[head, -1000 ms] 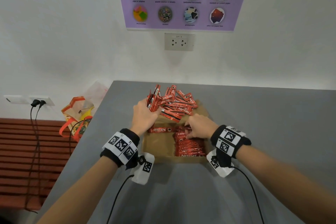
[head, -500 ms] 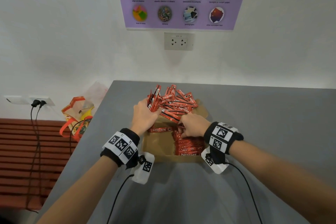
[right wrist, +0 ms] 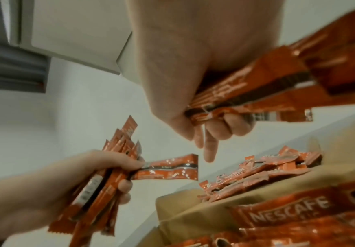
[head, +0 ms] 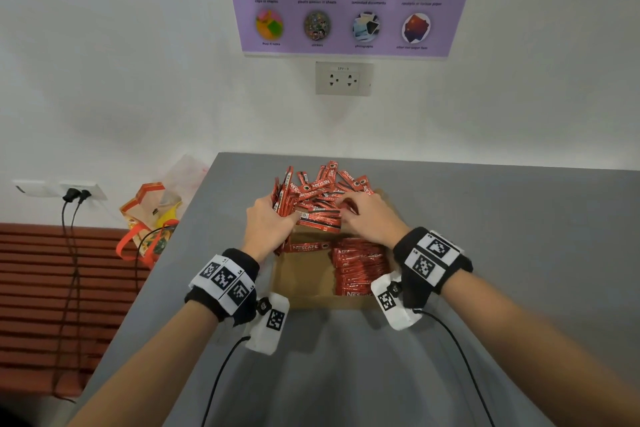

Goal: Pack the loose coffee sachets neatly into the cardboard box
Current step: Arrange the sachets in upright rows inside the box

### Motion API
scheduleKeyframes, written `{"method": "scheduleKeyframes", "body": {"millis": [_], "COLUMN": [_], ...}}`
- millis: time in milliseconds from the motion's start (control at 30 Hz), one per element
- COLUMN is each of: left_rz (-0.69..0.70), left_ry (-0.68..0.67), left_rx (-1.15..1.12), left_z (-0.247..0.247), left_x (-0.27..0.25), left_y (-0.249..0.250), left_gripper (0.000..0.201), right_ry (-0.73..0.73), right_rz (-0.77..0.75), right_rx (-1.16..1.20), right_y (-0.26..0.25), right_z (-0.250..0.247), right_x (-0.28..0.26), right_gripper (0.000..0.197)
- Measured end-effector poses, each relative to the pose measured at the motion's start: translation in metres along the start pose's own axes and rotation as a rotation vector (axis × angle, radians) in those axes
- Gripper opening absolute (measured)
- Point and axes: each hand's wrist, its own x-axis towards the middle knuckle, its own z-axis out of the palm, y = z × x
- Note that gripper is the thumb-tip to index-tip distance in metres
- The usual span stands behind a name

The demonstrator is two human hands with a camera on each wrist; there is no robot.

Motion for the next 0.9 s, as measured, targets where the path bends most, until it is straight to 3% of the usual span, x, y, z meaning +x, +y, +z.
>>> {"method": "scheduleKeyframes", "body": {"millis": [133,267,333,433,533,633,800,900], "left_rz": [0.015,-0.034,-0.103,-0.167,-0.184,-0.152,-0.056,-0.017], "left_ry": [-0.025,0.056,-0.034,-0.266,-0.318,-0.282,-0.271,-0.253], "left_rx": [-0.046,-0.198,-0.221,-0.193,-0.262,-0.247,-0.030,0.036], "left_z": [0.001,-0.005,-0.009,-0.008,-0.006,-0.006,-0.008,-0.008], "left_x": [-0.001,0.005,0.006,0.001,-0.002,0.000,0.006,0.010], "left_y": [0.002,-0.003,-0.004,0.001,0.005,0.002,-0.002,0.002], "left_gripper": [0.024,0.013,0.017,0.008,0.009,0.014,0.023,0.028], "right_ry": [-0.080,0.098,0.178,0.226,0.262,0.200,-0.041,-0.185], "right_rz": [-0.068,-0.065,-0.056,-0.068,-0.067,-0.079,-0.110,-0.110], "right_rx": [0.040,-0.090,-0.109,-0.176,-0.179,-0.130,-0.063,-0.035], "right_y": [-0.009,-0.010,-0.012,-0.017,-0.016,-0.007,0.000,-0.005], "right_z": [0.007,0.006,0.006,0.010,0.012,0.009,-0.007,-0.011], "right_x": [-0.006,-0.005,-0.006,-0.007,-0.010,-0.012,-0.010,-0.010], "right_gripper": [0.023,0.013,0.010,0.010,0.010,0.016,0.035,0.035]}}
